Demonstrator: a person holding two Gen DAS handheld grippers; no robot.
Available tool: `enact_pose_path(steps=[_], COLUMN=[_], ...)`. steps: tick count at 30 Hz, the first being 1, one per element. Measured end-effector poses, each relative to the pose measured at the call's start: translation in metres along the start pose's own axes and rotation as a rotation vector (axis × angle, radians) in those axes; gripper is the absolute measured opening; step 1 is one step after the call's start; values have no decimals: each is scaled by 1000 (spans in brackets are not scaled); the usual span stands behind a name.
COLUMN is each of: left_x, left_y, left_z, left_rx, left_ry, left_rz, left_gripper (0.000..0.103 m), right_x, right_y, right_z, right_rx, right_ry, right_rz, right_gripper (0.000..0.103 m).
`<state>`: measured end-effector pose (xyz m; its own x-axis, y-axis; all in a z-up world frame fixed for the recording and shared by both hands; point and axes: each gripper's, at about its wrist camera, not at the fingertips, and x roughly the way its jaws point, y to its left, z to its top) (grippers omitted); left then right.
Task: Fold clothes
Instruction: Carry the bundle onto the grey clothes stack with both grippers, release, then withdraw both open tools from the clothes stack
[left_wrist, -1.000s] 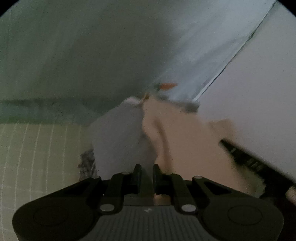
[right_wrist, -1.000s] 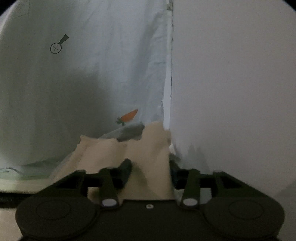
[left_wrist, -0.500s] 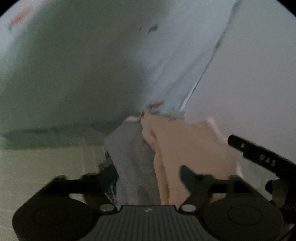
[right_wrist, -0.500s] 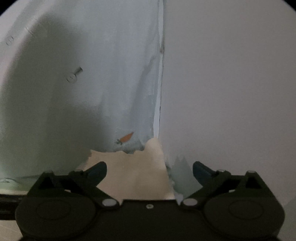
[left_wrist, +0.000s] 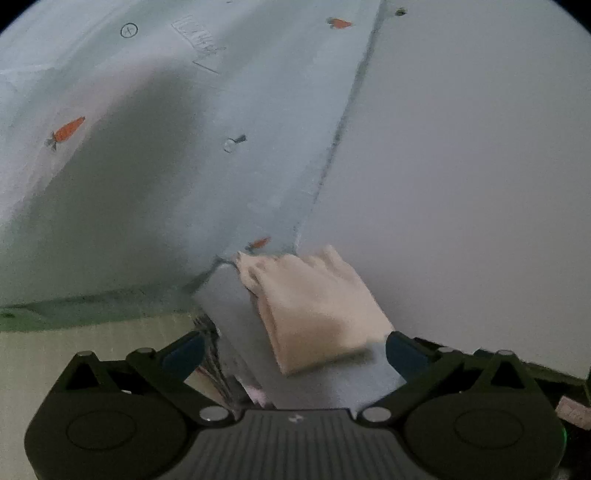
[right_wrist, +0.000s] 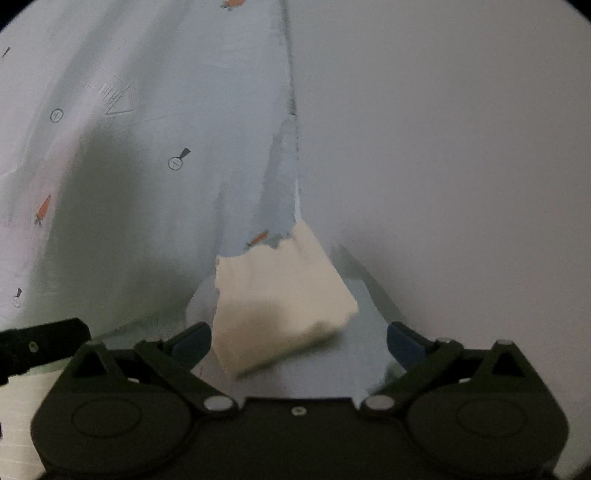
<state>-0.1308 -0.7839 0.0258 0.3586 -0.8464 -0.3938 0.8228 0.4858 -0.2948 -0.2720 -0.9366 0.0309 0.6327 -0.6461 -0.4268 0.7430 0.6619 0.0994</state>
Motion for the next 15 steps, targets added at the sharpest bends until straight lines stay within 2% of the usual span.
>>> enact_pose_path(steps=[4,7,11,15], left_x=[-31,-47,-60,-72], left_y=[-7,-9,-8,-3], left_z=[-23,-40,-57,-68], left_rx=[55,70,111,114], left_ry=[13,34,60,81], left_rz=[-21,25,123,124], left_gripper=[103,103,103,103], right_x=[-34,-59,-84,-101], right_y=[1,-1,-6,-11], right_z=[-26,-48,-74,-92], right_rx=[28,37,81,79], right_ry=[4,22,48,99], right_rz=[-44,-80,-109,-118], right_gripper=[103,103,103,103])
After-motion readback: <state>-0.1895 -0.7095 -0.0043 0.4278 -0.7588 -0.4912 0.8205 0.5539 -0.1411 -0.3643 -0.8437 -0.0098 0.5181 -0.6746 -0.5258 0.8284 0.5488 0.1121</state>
